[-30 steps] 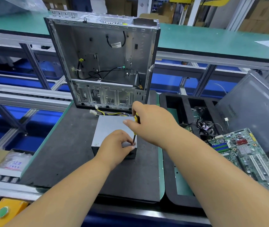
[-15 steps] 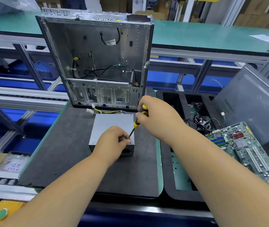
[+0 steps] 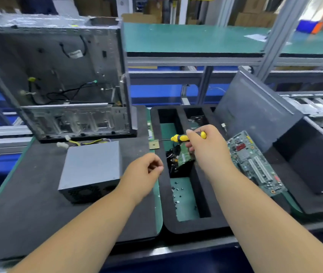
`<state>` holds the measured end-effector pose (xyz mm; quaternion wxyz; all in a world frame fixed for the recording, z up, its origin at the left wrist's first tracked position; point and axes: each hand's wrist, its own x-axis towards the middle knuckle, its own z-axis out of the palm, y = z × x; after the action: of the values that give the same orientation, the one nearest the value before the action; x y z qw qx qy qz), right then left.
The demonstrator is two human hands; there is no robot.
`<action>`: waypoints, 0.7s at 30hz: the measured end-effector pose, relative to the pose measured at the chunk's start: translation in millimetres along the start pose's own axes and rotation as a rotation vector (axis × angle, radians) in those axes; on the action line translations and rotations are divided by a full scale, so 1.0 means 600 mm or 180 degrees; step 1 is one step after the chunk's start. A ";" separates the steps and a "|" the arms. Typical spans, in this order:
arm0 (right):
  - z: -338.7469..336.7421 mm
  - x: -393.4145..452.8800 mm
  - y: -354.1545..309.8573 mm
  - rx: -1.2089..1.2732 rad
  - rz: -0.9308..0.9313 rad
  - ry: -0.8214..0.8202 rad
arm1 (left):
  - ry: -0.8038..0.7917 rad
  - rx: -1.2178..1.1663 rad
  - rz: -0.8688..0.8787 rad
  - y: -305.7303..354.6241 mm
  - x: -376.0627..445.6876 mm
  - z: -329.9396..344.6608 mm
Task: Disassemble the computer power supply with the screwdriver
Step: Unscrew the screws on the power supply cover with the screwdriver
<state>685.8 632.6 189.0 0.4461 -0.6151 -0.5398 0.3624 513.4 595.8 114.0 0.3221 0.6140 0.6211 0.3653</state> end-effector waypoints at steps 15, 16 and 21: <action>-0.050 -0.002 0.055 0.0291 0.0281 0.0137 | -0.0060 -0.0287 -0.0115 0.035 0.007 0.069; -0.041 -0.002 0.050 0.0317 0.0274 0.0117 | 0.0021 -0.0248 -0.0064 0.034 0.006 0.055; 0.025 0.002 0.016 0.0377 0.0182 -0.0049 | 0.0325 -0.0136 0.0031 0.008 0.008 -0.030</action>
<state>675.2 636.0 175.1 0.4671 -0.6000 -0.5030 0.4110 500.6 599.6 127.9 0.3013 0.5905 0.6258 0.4109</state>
